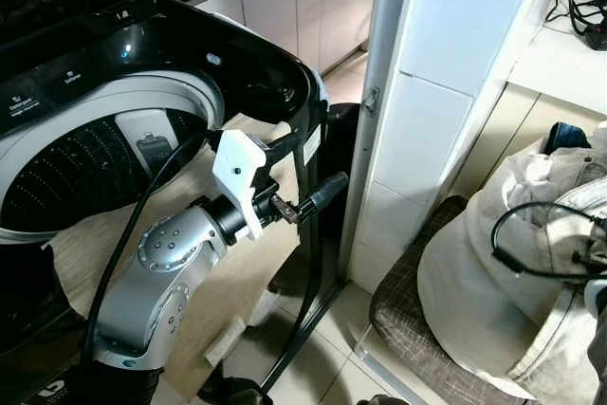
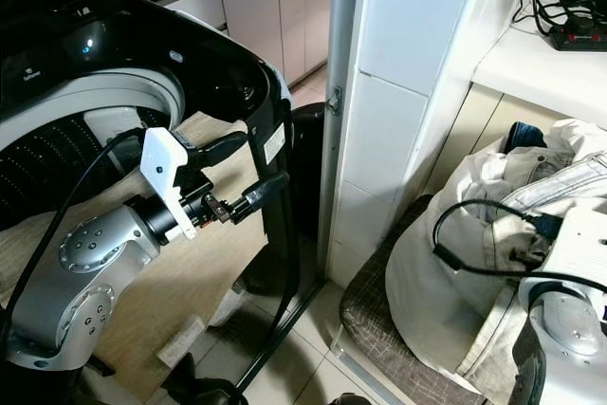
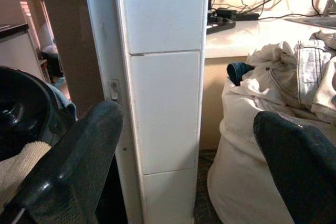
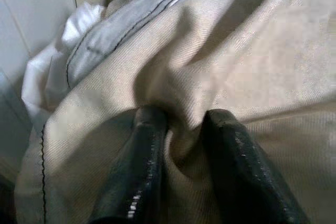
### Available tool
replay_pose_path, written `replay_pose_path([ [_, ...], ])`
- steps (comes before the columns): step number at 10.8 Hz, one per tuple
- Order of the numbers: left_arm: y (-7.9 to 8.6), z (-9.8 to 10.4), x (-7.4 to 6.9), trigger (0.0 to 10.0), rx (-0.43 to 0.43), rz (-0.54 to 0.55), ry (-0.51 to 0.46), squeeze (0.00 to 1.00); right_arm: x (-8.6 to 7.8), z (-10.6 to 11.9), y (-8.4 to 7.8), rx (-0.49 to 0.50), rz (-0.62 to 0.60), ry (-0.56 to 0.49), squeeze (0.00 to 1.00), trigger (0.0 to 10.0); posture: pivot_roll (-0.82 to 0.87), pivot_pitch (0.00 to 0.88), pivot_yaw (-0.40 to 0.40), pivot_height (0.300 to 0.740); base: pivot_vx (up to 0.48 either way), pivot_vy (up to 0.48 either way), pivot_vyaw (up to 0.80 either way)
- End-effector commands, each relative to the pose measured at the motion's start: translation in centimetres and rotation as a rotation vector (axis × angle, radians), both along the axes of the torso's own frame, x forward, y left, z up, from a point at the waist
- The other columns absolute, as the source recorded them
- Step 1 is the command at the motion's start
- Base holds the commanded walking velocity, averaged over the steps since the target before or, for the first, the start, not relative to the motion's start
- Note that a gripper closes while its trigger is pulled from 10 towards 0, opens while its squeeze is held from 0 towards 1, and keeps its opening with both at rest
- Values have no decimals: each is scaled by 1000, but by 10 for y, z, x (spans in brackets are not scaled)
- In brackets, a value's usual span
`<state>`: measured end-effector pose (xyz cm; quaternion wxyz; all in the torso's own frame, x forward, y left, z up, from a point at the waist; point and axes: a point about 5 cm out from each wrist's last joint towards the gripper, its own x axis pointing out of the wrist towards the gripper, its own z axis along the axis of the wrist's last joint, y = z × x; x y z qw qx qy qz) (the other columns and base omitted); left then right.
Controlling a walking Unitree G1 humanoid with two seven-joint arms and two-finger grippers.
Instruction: Clothes washing
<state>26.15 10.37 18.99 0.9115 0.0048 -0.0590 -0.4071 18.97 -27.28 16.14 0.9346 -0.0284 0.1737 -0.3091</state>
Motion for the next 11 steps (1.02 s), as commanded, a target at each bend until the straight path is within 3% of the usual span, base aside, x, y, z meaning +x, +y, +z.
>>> replay_pose_path([
  [1, 1, 4, 2, 10000, -3, 5, -20, 0, 4, 13, 2, -8, 7, -90, 0, 0, -130, 55, 63, 740, 0, 0, 0],
  [3, 0, 4, 2, 10000, -5, 6, -22, 0, 4, 15, 2, 8, -7, -123, 0, 0, -130, 50, 65, 740, 0, 0, 0],
  [5, 0, 5, 3, 10000, -9, 14, -26, 0, 9, 26, 5, 10, 22, -222, 0, 0, -130, 46, 65, 740, 0, 0, 0],
  [8, 4, 8, 7, 10000, -29, 59, -46, 0, 21, 61, 13, -37, 108, -458, 0, 0, -130, 35, 59, 740, 0, 0, 0],
  [9, 5, 11, 8, 10000, -42, 75, -58, 0, 25, 75, 19, -36, 159, -543, 0, 0, -130, 35, 59, 740, 0, 0, 0],
  [10, 5, 18, 11, 10000, -65, 95, -75, 0, 36, 93, 36, -16, 306, -629, 0, 0, -130, 32, 58, 740, 0, 0, 0],
  [11, 5, 24, 14, 10000, -86, 113, -88, 0, 47, 104, 59, 32, 500, -634, 0, 0, -131, 33, 59, 740, 0, 0, 0],
])
